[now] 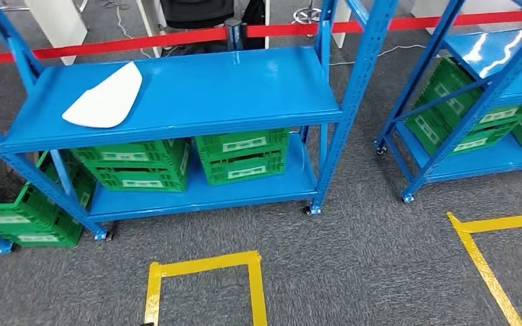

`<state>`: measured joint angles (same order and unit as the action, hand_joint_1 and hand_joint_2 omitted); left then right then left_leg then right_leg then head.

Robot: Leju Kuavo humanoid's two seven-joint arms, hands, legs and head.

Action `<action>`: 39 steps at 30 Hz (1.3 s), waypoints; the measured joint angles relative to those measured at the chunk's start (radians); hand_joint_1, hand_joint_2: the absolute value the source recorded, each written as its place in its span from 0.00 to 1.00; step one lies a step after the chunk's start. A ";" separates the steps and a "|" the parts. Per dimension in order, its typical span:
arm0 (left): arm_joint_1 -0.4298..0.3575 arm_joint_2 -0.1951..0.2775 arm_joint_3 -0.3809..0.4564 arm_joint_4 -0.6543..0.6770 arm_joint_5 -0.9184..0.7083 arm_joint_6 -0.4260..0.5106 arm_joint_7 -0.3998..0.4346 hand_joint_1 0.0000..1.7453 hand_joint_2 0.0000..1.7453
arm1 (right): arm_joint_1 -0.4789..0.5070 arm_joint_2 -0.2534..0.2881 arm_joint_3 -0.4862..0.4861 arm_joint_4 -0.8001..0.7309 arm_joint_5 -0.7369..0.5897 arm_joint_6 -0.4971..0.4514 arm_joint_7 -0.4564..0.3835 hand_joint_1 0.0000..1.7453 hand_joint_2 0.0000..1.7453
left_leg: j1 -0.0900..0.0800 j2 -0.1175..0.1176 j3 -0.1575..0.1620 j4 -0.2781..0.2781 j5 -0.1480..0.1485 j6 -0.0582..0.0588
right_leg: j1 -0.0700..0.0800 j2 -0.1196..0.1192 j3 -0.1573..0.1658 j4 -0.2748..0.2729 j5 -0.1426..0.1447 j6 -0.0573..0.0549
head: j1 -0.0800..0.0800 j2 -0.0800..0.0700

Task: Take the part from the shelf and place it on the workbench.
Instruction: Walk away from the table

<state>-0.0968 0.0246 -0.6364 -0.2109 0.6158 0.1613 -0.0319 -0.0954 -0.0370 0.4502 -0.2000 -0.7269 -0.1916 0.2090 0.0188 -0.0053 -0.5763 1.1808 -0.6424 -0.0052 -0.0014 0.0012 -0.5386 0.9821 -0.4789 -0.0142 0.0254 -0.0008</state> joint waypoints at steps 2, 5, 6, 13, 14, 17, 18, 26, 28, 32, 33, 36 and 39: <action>0.004 0.000 0.000 0.000 0.002 0.000 0.000 0.00 0.00 | -0.001 0.000 0.002 0.000 0.000 0.000 0.000 0.00 0.00 | 0.002 0.001 -0.074 0.085 -0.001 -0.003 | 0.000 0.003 0.014 0.000 -0.014 -0.001 | -0.008 0.000; 0.008 0.002 -0.001 0.001 0.005 0.001 0.000 0.00 0.00 | 0.000 0.002 0.003 0.000 0.000 0.000 0.000 0.00 0.00 | 0.002 0.002 -0.061 -0.034 0.121 0.000 | 0.000 0.007 0.045 0.001 -0.041 0.006 | -0.023 0.000; 0.007 0.003 -0.001 0.001 0.005 0.002 -0.001 0.00 0.00 | 0.001 0.003 0.004 0.000 0.000 0.000 0.000 0.00 0.00 | 0.001 0.003 -0.038 -0.093 0.152 0.002 | 0.002 0.007 0.051 0.002 -0.052 0.012 | -0.027 0.000; 0.006 0.002 -0.002 0.000 0.006 0.002 -0.002 0.00 0.00 | -0.008 0.002 0.004 0.000 0.000 0.001 0.000 0.00 0.00 | 0.003 0.002 0.021 -0.169 0.153 0.031 | 0.000 0.006 0.045 0.057 -0.104 0.054 | -0.016 0.000; 0.006 0.002 -0.002 0.000 0.006 0.002 -0.002 0.00 0.00 | -0.007 0.002 0.004 0.000 0.000 0.001 -0.001 0.00 0.00 | 0.004 0.002 0.026 -0.171 0.150 0.035 | -0.003 0.005 0.010 0.114 -0.125 0.060 | -0.010 0.000; 0.006 0.002 -0.004 0.000 0.006 0.001 -0.003 0.00 0.00 | -0.005 0.002 0.004 0.000 0.000 0.001 -0.002 0.00 0.00 | 0.004 0.000 0.042 -0.171 0.133 0.039 | -0.010 0.005 -0.117 0.292 -0.158 0.068 | 0.002 0.000; 0.008 0.002 -0.005 0.000 0.006 0.001 -0.003 0.00 0.00 | -0.003 0.002 0.004 0.000 0.000 0.001 -0.002 0.00 0.00 | 0.004 -0.001 0.052 -0.171 0.125 0.038 | -0.011 0.005 -0.136 0.296 -0.133 0.068 | 0.005 0.000; 0.000 0.000 -0.013 -0.001 0.008 0.003 -0.001 0.00 0.00 | -0.005 0.000 0.020 0.000 0.013 0.013 0.011 0.00 0.00 | 0.004 -0.005 0.100 -0.185 0.077 0.001 | -0.004 0.006 -0.043 0.045 0.007 0.033 | 0.017 0.000; -0.002 0.001 -0.016 -0.001 0.012 0.004 0.001 0.00 0.00 | -0.004 0.000 0.025 0.000 0.021 0.022 0.012 0.00 0.00 | 0.004 -0.003 0.088 -0.148 0.055 -0.006 | -0.007 0.005 -0.029 0.033 0.007 0.020 | 0.007 0.000; 0.000 0.000 -0.019 -0.001 0.015 0.003 0.003 0.00 0.00 | -0.003 -0.002 0.038 0.000 0.028 0.036 0.010 0.00 0.00 | 0.003 0.000 -0.067 0.095 -0.020 -0.008 | -0.003 0.004 -0.016 0.028 -0.005 0.002 | -0.015 0.000; 0.001 0.000 -0.019 0.000 0.015 0.003 0.003 0.00 0.00 | -0.003 -0.002 0.041 0.000 0.030 0.037 0.009 0.00 0.00 | 0.002 0.000 -0.089 0.109 -0.005 -0.006 | -0.001 0.005 -0.011 0.028 -0.009 0.001 | -0.019 0.000; 0.003 0.002 -0.019 0.000 0.018 0.005 0.004 0.00 0.00 | -0.002 -0.001 0.051 0.000 0.046 0.025 -0.002 0.00 0.00 | -0.007 0.009 -0.052 -0.042 0.117 0.012 | 0.005 0.006 0.007 0.028 -0.025 0.005 | -0.033 0.000; -0.001 0.004 -0.020 0.000 0.023 0.006 0.004 0.00 0.00 | -0.002 0.000 0.065 0.000 0.062 -0.002 -0.020 0.00 0.00 | -0.018 0.023 -0.010 -0.154 0.160 0.026 | 0.011 0.000 0.014 0.030 -0.044 0.018 | -0.039 0.000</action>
<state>-0.0983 0.0285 -0.6565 -0.2109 0.6387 0.1675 -0.0278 -0.0974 -0.0375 0.5155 -0.2003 -0.6649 -0.1933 0.1891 0.0009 0.0180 -0.5863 1.0266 -0.4827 0.0212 0.0096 0.0009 -0.5249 1.0116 -0.5228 0.0041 -0.0137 -0.0008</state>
